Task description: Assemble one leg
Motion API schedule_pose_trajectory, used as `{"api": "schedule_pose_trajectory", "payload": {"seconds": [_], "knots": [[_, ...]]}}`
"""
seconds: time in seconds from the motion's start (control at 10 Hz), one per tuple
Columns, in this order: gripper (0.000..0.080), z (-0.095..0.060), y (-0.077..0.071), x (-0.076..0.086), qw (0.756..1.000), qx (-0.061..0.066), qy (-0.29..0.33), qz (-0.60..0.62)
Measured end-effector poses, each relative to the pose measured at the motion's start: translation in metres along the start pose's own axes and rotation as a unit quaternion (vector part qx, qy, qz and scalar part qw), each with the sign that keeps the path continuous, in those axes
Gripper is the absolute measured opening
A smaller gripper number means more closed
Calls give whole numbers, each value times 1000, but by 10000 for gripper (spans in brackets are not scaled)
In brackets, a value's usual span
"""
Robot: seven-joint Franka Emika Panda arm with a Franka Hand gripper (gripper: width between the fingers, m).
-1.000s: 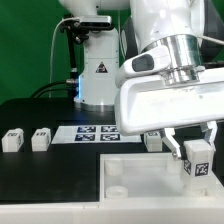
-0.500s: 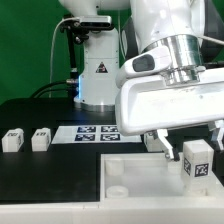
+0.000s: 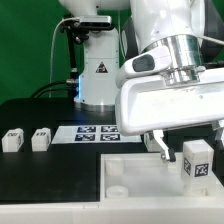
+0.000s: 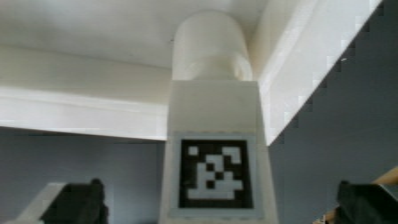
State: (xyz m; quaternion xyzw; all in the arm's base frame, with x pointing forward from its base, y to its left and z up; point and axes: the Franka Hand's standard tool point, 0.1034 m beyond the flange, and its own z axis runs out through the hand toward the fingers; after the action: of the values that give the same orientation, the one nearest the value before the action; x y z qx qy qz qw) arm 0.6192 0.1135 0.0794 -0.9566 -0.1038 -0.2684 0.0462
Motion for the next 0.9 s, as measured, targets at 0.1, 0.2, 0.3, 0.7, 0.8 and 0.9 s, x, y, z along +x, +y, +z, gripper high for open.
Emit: {"api": "schedule_pose_trajectory", "payload": {"seconds": [0.1, 0.2, 0.3, 0.7, 0.8, 0.9], "knots": [[649, 0, 0, 0, 1000, 0, 0, 0], [649, 0, 0, 1, 1000, 0, -2, 0], [649, -6, -1, 7, 1000, 3, -13, -1], [649, -11, -3, 26, 999, 14, -52, -1], [649, -8, -7, 19, 993, 27, -119, 3], [649, -9, -7, 23, 984, 37, -174, 8]]}}
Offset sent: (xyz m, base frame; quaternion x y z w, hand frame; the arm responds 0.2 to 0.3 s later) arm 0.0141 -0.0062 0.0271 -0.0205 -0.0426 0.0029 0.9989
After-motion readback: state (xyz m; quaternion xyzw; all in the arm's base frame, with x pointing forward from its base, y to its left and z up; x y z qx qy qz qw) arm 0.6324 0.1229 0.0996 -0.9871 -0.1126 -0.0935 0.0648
